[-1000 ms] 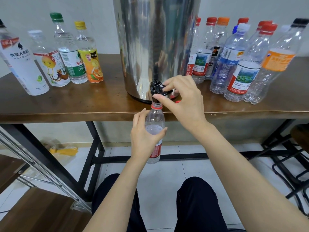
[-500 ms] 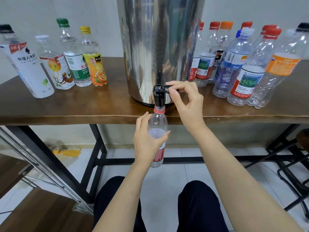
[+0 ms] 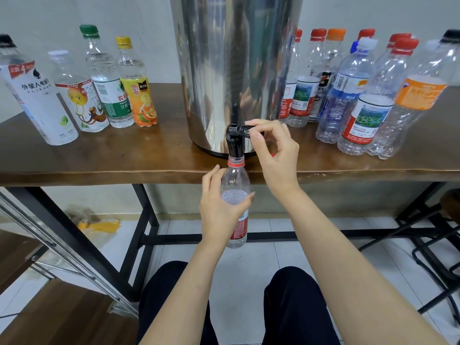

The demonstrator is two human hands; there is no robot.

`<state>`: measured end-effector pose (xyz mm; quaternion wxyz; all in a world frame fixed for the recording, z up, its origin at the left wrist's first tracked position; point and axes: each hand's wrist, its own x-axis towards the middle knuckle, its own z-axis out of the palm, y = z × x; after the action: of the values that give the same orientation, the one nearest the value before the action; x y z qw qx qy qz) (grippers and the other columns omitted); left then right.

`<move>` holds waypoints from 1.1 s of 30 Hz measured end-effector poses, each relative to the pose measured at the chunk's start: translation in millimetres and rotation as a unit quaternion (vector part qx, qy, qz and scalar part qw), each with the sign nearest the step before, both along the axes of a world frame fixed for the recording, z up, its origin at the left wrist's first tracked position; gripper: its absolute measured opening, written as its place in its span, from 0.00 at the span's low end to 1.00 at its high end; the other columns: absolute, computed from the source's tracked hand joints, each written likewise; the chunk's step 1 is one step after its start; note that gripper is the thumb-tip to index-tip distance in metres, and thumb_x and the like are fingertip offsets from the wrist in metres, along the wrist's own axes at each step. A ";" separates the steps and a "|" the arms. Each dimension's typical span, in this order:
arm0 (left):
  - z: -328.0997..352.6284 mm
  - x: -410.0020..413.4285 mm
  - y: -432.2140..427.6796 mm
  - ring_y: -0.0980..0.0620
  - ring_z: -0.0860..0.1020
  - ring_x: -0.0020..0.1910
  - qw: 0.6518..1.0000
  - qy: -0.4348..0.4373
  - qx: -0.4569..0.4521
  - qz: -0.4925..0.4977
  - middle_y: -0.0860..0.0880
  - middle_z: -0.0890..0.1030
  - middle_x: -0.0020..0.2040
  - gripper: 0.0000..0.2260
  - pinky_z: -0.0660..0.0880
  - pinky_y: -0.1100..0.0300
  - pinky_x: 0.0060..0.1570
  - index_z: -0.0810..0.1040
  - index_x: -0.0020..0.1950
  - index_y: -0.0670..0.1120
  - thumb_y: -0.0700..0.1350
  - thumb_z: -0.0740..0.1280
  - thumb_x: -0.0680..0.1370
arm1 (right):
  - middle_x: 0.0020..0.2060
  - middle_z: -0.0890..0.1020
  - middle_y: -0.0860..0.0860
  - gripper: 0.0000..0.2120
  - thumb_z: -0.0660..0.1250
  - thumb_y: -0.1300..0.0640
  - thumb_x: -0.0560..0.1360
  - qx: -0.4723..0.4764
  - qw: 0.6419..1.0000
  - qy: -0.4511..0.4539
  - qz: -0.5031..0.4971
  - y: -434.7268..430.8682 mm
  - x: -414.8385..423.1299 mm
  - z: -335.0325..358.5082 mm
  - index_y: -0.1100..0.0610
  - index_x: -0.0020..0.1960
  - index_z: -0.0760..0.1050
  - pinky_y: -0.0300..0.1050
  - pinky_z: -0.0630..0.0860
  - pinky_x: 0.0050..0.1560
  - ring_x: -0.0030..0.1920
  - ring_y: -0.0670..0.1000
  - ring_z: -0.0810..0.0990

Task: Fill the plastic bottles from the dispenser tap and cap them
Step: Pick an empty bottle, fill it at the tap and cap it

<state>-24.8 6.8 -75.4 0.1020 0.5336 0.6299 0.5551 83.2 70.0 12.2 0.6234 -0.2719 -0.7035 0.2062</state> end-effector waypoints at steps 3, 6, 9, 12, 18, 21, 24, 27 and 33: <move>0.4 -0.2 -0.2 0.63 0.67 0.64 1.000 -0.003 0.000 -0.002 0.52 0.70 0.69 0.33 0.61 0.82 0.56 0.72 0.69 0.47 0.52 0.80 0.67 | 0.52 0.83 0.47 0.04 0.65 0.55 0.79 0.004 1.000 0.002 -0.002 -0.1 -0.1 0.0 0.52 0.47 0.77 0.41 0.74 0.47 0.50 0.50 0.77; 1.4 0.1 -1.3 0.61 0.68 0.65 1.000 -0.011 -0.005 -0.006 0.52 0.70 0.70 0.34 0.61 0.79 0.57 0.72 0.70 0.47 0.52 0.80 0.67 | 0.52 0.84 0.48 0.04 0.64 0.55 0.78 0.004 1.000 0.001 -0.002 -0.2 -0.3 -0.3 0.52 0.47 0.77 0.41 0.74 0.46 0.49 0.50 0.77; 1.5 0.1 -1.6 0.60 0.68 0.65 1.000 -0.013 -0.005 -0.006 0.52 0.70 0.70 0.34 0.62 0.77 0.58 0.72 0.69 0.47 0.52 0.80 0.67 | 0.52 0.83 0.48 0.04 0.64 0.54 0.78 0.000 1.000 0.006 -0.001 -0.2 -1.5 -1.1 0.53 0.47 0.77 0.42 0.74 0.47 0.50 0.51 0.78; 1.5 -0.2 -1.6 0.58 0.69 0.66 1.000 -0.013 -0.004 -0.007 0.52 0.70 0.70 0.34 0.61 0.77 0.58 0.72 0.69 0.47 0.52 0.80 0.67 | 0.52 0.83 0.47 0.04 0.64 0.54 0.78 -0.001 1.000 0.012 0.000 -0.5 -2.5 -0.8 0.52 0.48 0.77 0.42 0.75 0.48 0.51 0.51 0.78; 1.5 -0.4 -1.5 0.58 0.69 0.66 1.000 -0.015 -0.003 -0.009 0.51 0.70 0.69 0.33 0.61 0.79 0.58 0.73 0.69 0.47 0.51 0.80 0.67 | 0.52 0.83 0.46 0.04 0.64 0.54 0.79 -0.001 1.000 0.012 -0.001 0.2 -2.5 -1.3 0.52 0.48 0.77 0.43 0.75 0.48 0.52 0.50 0.78; 1.9 -0.3 -1.3 0.57 0.69 0.66 1.000 -0.015 -0.004 -0.009 0.51 0.70 0.70 0.34 0.62 0.76 0.59 0.73 0.69 0.47 0.52 0.80 0.67 | 0.52 0.83 0.47 0.05 0.64 0.54 0.79 -0.002 1.000 0.012 0.000 0.7 -2.4 -1.3 0.53 0.48 0.77 0.42 0.75 0.47 0.52 0.50 0.78; 2.0 -0.3 -1.3 0.59 0.69 0.66 1.000 -0.013 -0.005 -0.009 0.52 0.70 0.70 0.34 0.61 0.77 0.58 0.72 0.69 0.47 0.52 0.80 0.67 | 0.52 0.83 0.47 0.05 0.64 0.54 0.79 -0.003 1.000 0.013 0.000 0.8 -2.6 -1.9 0.53 0.47 0.77 0.44 0.75 0.47 0.52 0.50 0.78; 1.9 -0.8 -1.3 0.62 0.68 0.65 1.000 -0.012 -0.005 -0.009 0.52 0.70 0.70 0.34 0.61 0.80 0.57 0.72 0.69 0.48 0.52 0.80 0.67 | 0.52 0.83 0.47 0.05 0.64 0.54 0.79 -0.003 1.000 0.013 0.000 0.8 -2.9 -2.2 0.53 0.48 0.77 0.47 0.76 0.47 0.52 0.51 0.78; 1.0 -1.7 -1.3 0.60 0.68 0.66 1.000 -0.013 -0.003 -0.011 0.52 0.70 0.69 0.34 0.62 0.79 0.57 0.72 0.69 0.48 0.52 0.80 0.67 | 0.52 0.83 0.47 0.05 0.63 0.53 0.79 -0.004 1.000 0.018 0.000 0.5 -3.4 -1.9 0.53 0.48 0.77 0.48 0.76 0.47 0.53 0.51 0.79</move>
<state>-26.5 5.5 -74.4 0.1177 0.5328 0.6241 0.5592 79.8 70.4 10.3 0.6351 -0.2705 -0.6911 0.2140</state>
